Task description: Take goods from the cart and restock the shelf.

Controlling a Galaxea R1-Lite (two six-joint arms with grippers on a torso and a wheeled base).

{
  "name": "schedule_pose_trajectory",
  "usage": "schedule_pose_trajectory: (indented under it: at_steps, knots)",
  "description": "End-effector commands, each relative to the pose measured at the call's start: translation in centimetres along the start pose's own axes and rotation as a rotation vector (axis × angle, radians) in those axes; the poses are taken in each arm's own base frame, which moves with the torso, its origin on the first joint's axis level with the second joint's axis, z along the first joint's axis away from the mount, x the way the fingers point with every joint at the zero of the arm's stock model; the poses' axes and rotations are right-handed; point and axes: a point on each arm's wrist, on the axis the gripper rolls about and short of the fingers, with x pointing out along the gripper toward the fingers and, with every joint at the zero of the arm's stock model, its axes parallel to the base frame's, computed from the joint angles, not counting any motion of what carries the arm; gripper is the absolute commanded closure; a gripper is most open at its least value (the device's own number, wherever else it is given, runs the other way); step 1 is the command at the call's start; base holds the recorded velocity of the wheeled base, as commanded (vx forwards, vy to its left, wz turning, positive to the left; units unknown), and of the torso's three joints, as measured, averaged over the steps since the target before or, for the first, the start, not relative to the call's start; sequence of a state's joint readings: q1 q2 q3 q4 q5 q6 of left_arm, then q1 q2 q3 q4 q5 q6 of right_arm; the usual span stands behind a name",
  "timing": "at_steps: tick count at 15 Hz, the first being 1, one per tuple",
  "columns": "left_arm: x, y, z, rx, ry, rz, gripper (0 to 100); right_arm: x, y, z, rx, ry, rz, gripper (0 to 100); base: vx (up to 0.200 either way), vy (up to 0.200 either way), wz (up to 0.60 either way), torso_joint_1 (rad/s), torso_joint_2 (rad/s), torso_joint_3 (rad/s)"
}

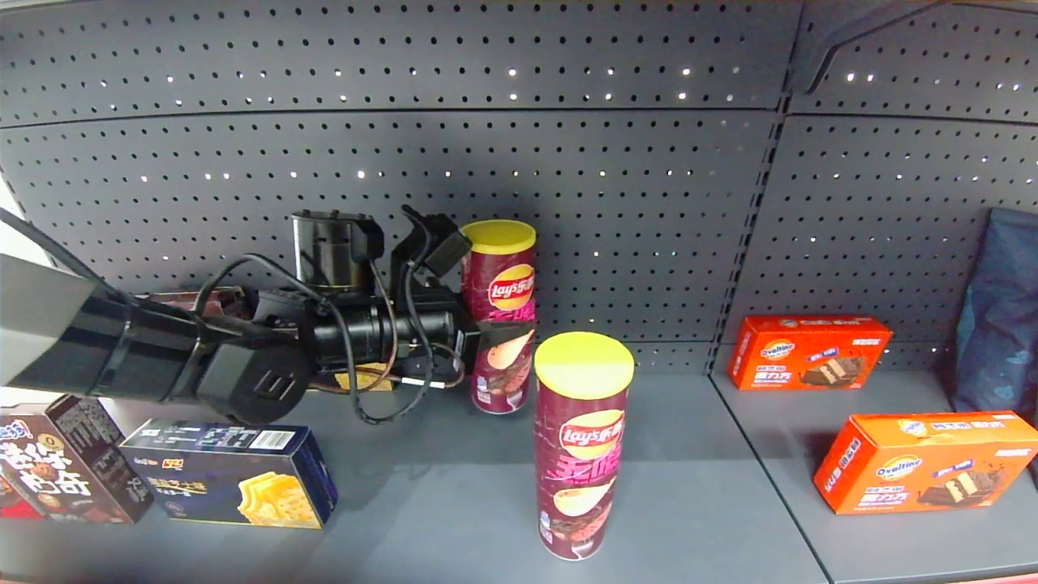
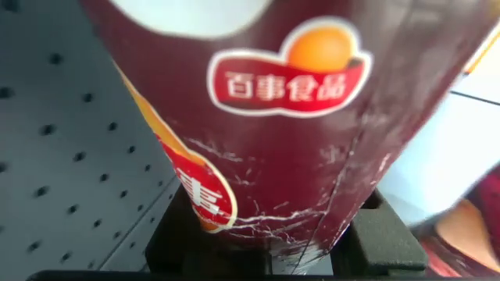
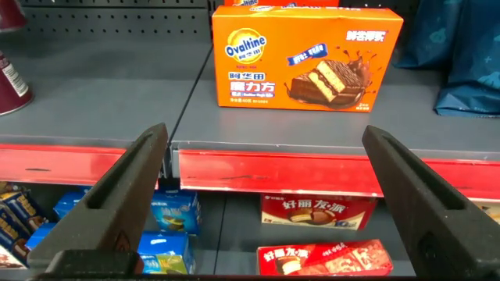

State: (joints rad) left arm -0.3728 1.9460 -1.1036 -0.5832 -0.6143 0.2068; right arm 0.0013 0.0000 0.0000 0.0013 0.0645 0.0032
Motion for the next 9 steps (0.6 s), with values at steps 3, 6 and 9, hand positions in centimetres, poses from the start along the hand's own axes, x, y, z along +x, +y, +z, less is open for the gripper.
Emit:
schedule_pose_trajectory:
  at_steps: [3, 6, 9]
  knots:
    - [1.9, 0.8, -1.6, -0.012, 0.013, -0.007, 100, 0.0, 0.0, 0.0, 0.0, 0.0, 0.002, 0, 0.0, 0.0, 0.0, 0.0, 0.0, 0.0]
    - [2.8, 1.3, -2.2, -0.005, -0.002, -0.003, 100, 0.0, 0.0, 0.0, 0.0, 0.0, 0.002, 0, 0.0, 0.0, 0.0, 0.0, 0.0, 0.0]
    - [3.6, 1.4, -2.7, -0.022, -0.012, -0.011, 100, 0.0, 0.0, 0.0, 0.0, 0.0, 0.0, 0, 0.0, 0.0, 0.0, 0.0, 0.0, 0.0]
